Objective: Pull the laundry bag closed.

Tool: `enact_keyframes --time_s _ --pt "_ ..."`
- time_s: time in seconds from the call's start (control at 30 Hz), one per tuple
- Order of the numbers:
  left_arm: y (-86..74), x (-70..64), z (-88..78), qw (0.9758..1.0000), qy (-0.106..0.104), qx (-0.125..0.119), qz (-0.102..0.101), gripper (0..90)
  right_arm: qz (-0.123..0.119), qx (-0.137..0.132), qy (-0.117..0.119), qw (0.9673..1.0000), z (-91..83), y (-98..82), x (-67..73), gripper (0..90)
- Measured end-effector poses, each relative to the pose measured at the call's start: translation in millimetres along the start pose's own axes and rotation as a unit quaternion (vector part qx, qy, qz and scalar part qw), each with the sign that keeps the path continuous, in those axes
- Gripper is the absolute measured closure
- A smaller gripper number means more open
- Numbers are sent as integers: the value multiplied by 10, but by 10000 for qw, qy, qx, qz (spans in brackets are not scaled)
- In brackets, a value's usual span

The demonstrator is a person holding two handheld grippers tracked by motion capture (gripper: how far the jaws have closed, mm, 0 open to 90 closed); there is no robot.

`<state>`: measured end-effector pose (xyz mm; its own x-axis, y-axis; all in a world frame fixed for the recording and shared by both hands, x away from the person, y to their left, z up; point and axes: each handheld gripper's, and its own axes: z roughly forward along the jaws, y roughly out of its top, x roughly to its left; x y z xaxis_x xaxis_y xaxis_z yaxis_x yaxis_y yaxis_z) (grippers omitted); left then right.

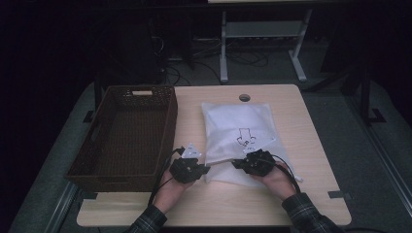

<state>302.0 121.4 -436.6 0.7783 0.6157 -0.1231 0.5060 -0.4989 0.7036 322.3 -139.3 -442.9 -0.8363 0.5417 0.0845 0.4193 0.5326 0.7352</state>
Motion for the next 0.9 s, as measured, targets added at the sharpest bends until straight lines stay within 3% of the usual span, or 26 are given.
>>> enact_keyframes --time_s 0.47,0.9 --pt "-10 25 -7 10000 -1 10 -75 848 76 -42 -287 9996 -140 -69 -54 865" --pt "-6 5 16 10000 -73 24 -55 847 192 -136 -372 9990 -289 -158 -135 865"
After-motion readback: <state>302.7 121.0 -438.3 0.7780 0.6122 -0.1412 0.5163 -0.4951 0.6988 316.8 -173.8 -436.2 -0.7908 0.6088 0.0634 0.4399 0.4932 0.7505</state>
